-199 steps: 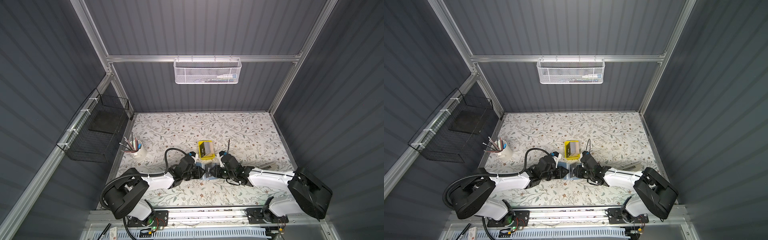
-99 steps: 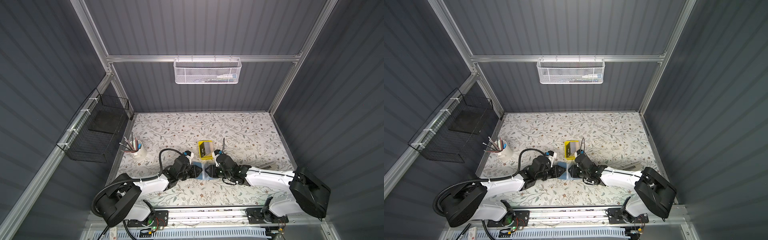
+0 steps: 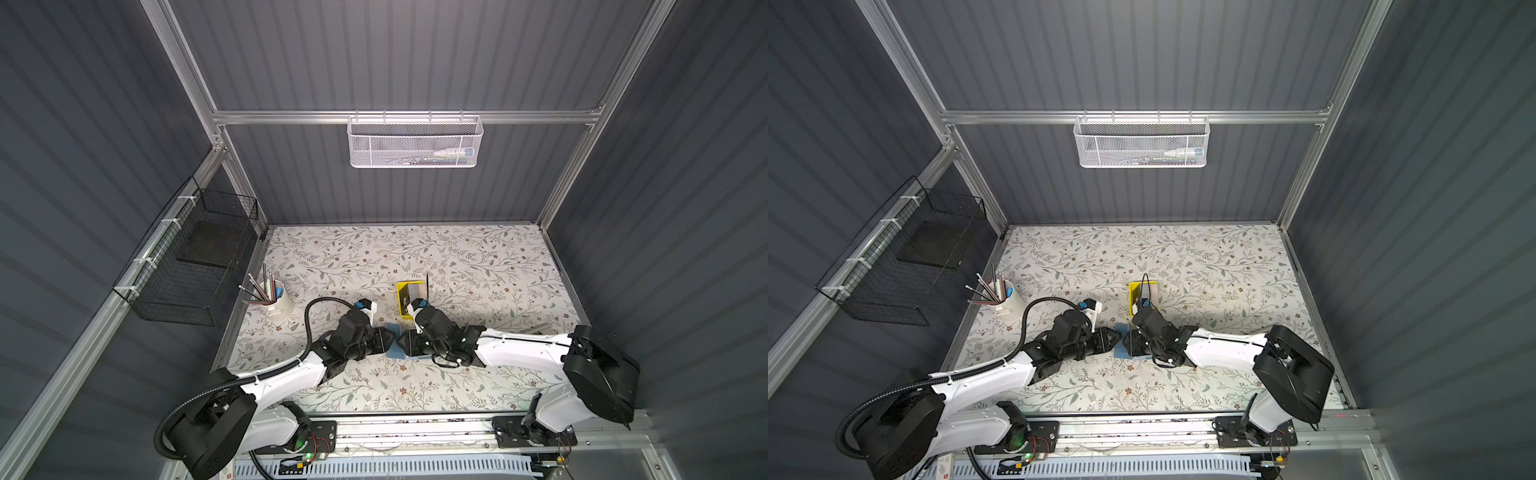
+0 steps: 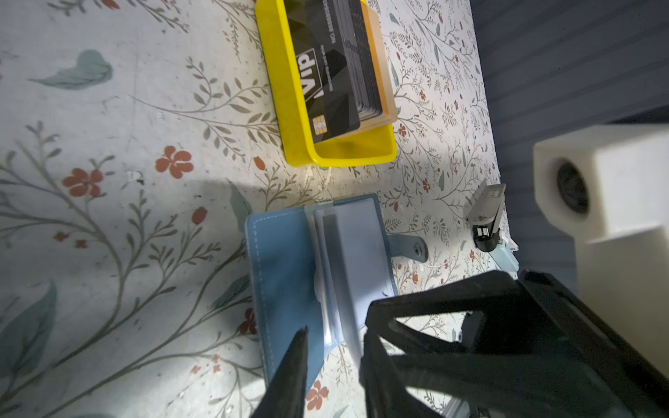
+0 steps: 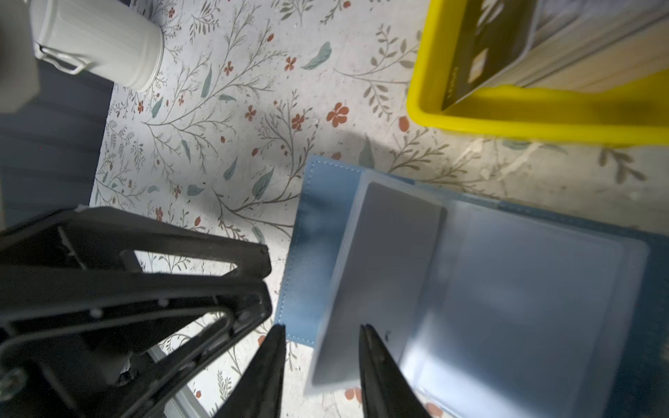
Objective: Insert credit cards into a card holder
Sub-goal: Flip over the card slot on the card holder.
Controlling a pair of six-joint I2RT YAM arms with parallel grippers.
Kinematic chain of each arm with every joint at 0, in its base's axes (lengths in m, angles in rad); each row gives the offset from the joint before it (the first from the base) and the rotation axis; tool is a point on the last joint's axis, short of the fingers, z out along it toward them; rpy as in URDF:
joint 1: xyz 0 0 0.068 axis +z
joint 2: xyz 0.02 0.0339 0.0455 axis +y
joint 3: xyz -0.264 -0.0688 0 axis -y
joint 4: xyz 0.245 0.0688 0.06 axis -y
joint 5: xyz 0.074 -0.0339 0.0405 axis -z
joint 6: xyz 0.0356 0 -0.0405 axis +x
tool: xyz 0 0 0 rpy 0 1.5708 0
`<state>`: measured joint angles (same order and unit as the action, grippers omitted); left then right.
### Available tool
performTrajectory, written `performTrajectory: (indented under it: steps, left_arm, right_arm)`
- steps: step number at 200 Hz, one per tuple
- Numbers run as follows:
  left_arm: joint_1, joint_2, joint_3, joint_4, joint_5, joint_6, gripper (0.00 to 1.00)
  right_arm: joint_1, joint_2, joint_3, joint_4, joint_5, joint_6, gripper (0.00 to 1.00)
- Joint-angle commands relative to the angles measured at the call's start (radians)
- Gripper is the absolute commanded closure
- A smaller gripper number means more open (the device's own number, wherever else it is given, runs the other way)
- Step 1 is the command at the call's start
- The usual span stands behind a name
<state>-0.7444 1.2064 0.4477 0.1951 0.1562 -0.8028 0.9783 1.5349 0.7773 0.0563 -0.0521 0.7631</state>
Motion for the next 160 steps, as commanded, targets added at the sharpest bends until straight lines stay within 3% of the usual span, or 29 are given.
performTrajectory:
  steps: [1,83,160]
  left_arm:
    - [0.005,-0.024,0.013,-0.086,-0.032,0.022,0.7]
    - [0.005,0.012,0.05,-0.087,-0.005,0.053,0.69]
    - [0.011,0.116,0.125,-0.049,-0.011,0.103,0.7]
  right_arm:
    - [0.013,0.01,0.023,-0.025,0.015,-0.034,0.63]
    - [-0.021,-0.108,-0.013,-0.11,0.11,-0.089,0.59]
    - [-0.202,-0.149,0.022,-0.17,0.055,-0.166,0.48]
